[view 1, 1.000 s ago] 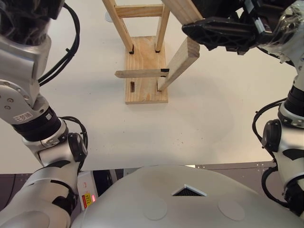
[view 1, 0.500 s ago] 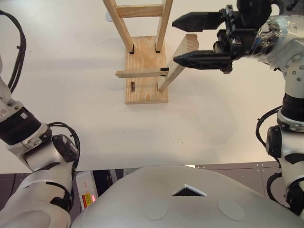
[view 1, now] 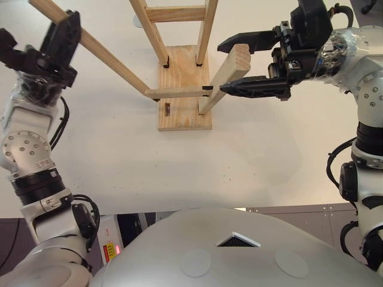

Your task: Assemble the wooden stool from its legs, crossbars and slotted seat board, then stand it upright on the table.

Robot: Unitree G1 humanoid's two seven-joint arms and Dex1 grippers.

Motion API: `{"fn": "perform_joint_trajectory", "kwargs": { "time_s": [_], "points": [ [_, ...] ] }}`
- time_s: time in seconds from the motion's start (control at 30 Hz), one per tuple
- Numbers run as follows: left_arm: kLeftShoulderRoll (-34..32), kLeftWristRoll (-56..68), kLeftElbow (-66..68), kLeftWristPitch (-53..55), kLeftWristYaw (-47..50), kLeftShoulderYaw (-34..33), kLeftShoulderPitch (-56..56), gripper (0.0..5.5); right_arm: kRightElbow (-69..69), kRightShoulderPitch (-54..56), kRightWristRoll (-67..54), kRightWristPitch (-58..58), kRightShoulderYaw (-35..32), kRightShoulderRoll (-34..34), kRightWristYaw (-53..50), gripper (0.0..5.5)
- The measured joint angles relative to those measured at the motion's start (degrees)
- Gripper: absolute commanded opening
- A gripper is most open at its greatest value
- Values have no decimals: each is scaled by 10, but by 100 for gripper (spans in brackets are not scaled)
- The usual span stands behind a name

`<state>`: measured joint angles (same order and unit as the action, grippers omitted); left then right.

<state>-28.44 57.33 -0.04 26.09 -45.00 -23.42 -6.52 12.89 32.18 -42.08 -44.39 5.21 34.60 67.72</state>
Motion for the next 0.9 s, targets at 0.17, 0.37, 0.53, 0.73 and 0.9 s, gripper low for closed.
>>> {"fn": "perform_joint_trajectory", "kwargs": {
  "time_s": [0.17,0.37,0.53,0.73,0.9],
  "points": [
    [21,1,13,4,-13,7,-10,201,2,0,0,0,6,0,2,372],
    [11,-25,-10,15,-26,20,-4,201,1,0,6,0,11,0,8,372],
    [-36,-50,-10,11,-75,39,-3,201,-1,0,14,0,12,0,9,372],
    [-141,-80,5,15,-174,69,-3,201,0,-3,15,1,15,0,7,372],
    [-214,-103,17,11,-235,96,-8,201,7,-16,15,1,15,-2,-6,372]
  ]
}}
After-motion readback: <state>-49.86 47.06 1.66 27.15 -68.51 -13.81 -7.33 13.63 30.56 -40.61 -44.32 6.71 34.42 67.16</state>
